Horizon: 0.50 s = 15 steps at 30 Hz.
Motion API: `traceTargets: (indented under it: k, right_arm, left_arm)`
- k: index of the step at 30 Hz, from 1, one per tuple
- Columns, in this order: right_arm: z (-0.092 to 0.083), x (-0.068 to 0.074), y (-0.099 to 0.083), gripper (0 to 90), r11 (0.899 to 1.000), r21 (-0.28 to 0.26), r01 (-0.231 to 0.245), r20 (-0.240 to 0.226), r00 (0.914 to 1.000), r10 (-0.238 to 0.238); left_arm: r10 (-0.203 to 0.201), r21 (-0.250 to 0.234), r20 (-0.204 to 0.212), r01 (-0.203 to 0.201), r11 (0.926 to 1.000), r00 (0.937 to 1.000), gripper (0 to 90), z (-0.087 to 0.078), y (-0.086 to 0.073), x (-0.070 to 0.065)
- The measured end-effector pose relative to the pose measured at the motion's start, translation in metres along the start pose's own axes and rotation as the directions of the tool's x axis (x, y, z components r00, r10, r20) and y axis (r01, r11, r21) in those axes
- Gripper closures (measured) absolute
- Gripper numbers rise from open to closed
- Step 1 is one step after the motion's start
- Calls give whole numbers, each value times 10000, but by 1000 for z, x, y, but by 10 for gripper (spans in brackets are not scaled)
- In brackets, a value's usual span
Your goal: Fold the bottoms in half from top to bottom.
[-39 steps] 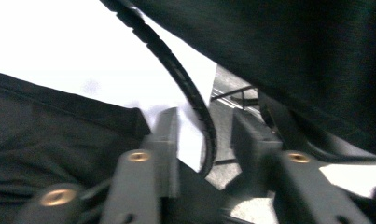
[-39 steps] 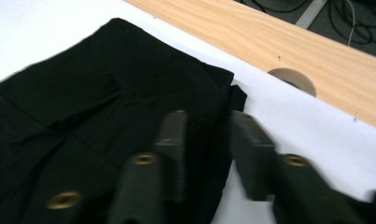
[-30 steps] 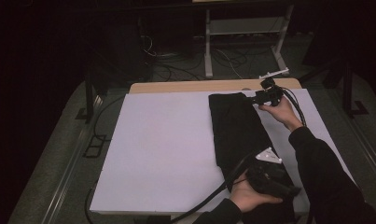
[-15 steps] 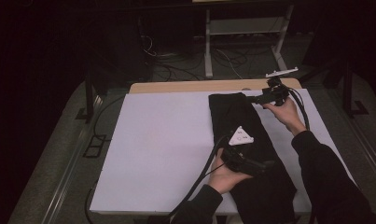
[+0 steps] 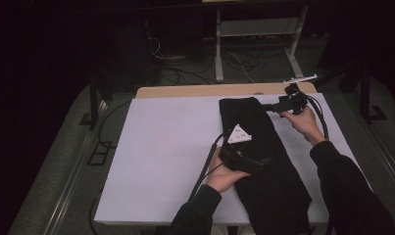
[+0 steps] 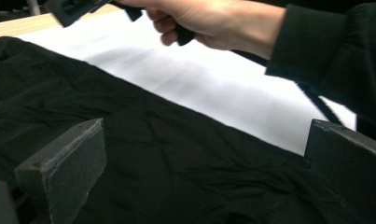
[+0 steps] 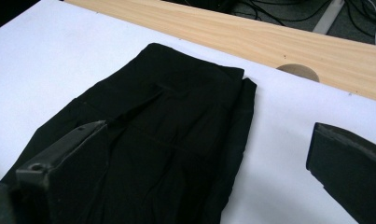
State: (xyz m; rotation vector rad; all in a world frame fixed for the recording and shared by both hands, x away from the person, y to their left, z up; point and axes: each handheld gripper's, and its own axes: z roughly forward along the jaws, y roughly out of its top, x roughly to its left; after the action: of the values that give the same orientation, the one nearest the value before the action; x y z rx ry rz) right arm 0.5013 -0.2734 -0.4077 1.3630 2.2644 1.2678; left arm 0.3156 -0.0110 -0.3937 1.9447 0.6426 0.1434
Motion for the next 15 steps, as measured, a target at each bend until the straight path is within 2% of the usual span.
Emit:
traceTargets:
  k: [5, 15]
  right_arm:
    - [-1, -1, -3, 0, 10000, 28, -92, -75, 9999, 92]
    - [-6, 0, -8, 0, 9999, 128, 37, -98, 9999, -36]
  left_arm:
    - [21, 2, -140, -21, 10000, 9999, 0, -1, 1, 8]
    - [-250, -229, -566, 237, 9995, 9981, 0, -11, 5, 31]
